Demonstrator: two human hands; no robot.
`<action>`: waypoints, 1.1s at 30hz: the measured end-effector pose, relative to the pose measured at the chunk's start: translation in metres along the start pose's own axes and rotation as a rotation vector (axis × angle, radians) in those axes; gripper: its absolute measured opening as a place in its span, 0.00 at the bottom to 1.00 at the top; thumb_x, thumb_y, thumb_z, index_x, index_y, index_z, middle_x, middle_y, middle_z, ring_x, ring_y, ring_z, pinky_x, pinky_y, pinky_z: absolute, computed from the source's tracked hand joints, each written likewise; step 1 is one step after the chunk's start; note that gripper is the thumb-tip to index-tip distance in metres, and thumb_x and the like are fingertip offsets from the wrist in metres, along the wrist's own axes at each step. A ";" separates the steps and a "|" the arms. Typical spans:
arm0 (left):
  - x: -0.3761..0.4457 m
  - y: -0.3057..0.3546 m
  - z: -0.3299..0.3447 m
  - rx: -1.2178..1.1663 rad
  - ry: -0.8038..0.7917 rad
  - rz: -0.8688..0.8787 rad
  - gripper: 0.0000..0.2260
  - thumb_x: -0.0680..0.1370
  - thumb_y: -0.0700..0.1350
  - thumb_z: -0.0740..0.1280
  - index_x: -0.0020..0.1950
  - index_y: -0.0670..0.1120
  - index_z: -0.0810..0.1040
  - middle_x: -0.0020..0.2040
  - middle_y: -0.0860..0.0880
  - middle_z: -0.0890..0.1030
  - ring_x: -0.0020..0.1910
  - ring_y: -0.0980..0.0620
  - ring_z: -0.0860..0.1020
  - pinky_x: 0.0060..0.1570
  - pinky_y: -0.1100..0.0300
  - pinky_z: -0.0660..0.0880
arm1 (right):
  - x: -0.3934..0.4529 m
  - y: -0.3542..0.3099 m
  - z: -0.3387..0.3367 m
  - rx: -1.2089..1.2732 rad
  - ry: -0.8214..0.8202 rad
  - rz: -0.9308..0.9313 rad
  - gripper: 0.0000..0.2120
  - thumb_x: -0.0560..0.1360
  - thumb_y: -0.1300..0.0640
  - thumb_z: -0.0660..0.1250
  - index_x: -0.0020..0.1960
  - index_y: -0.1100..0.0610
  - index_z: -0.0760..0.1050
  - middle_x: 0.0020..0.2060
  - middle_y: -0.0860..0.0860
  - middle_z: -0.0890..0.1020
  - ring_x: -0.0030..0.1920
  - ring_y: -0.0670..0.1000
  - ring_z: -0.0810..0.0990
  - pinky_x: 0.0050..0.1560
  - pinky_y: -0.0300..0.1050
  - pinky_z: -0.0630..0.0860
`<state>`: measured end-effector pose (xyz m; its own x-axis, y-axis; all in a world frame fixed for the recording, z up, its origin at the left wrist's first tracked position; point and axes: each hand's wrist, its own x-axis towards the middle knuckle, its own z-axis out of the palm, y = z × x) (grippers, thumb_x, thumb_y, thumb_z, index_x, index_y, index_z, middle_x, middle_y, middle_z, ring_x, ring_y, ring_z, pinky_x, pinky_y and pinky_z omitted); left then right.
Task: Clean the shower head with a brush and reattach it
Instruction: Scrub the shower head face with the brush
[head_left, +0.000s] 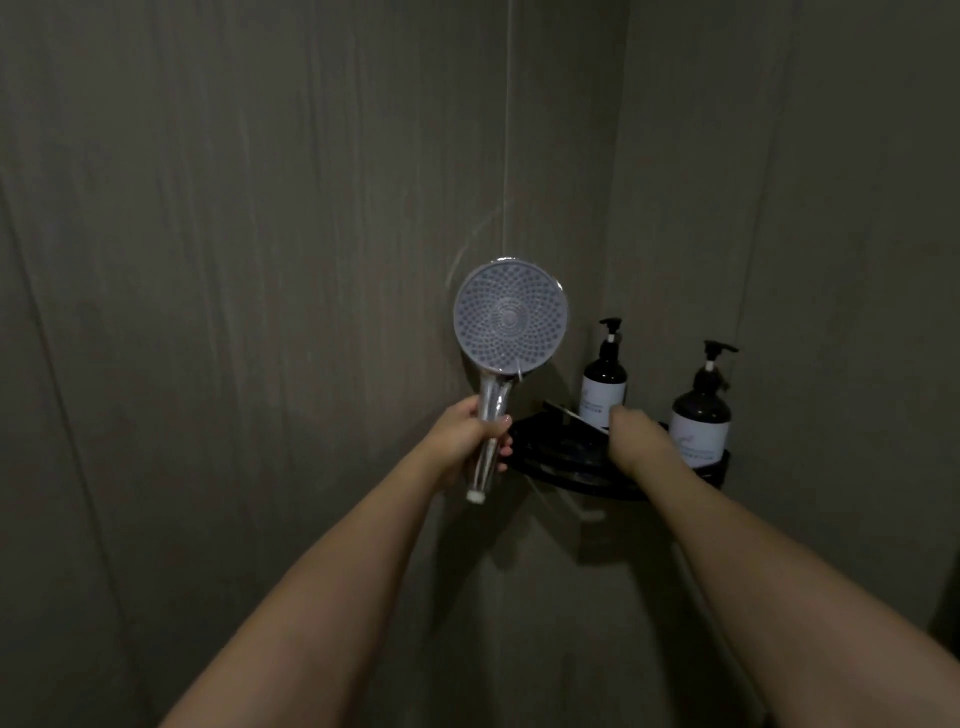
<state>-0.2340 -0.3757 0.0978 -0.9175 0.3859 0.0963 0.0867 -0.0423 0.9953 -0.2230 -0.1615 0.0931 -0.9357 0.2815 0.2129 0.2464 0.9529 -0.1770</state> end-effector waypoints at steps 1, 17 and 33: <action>-0.003 0.000 0.003 -0.007 0.017 0.005 0.06 0.77 0.36 0.63 0.46 0.47 0.71 0.34 0.45 0.74 0.30 0.51 0.76 0.29 0.57 0.77 | -0.008 0.001 0.000 0.062 0.096 -0.034 0.12 0.78 0.65 0.55 0.61 0.64 0.67 0.54 0.62 0.77 0.51 0.59 0.78 0.42 0.46 0.71; -0.121 -0.050 0.135 0.223 0.073 -0.130 0.07 0.75 0.39 0.67 0.39 0.42 0.70 0.27 0.44 0.72 0.18 0.54 0.70 0.19 0.65 0.69 | -0.155 0.098 -0.051 0.847 0.154 -0.036 0.11 0.79 0.63 0.57 0.40 0.58 0.74 0.30 0.49 0.71 0.35 0.49 0.70 0.32 0.36 0.63; -0.162 -0.037 0.168 0.303 -0.018 -0.093 0.10 0.73 0.32 0.61 0.35 0.43 0.67 0.27 0.44 0.69 0.16 0.56 0.67 0.17 0.66 0.67 | -0.200 0.111 -0.092 0.675 0.358 0.249 0.15 0.81 0.58 0.54 0.56 0.66 0.76 0.48 0.61 0.80 0.41 0.56 0.76 0.36 0.41 0.68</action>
<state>-0.0235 -0.2818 0.0461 -0.9201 0.3917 0.0019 0.1166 0.2694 0.9559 0.0148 -0.1018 0.1188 -0.7071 0.6051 0.3660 0.1239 0.6156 -0.7783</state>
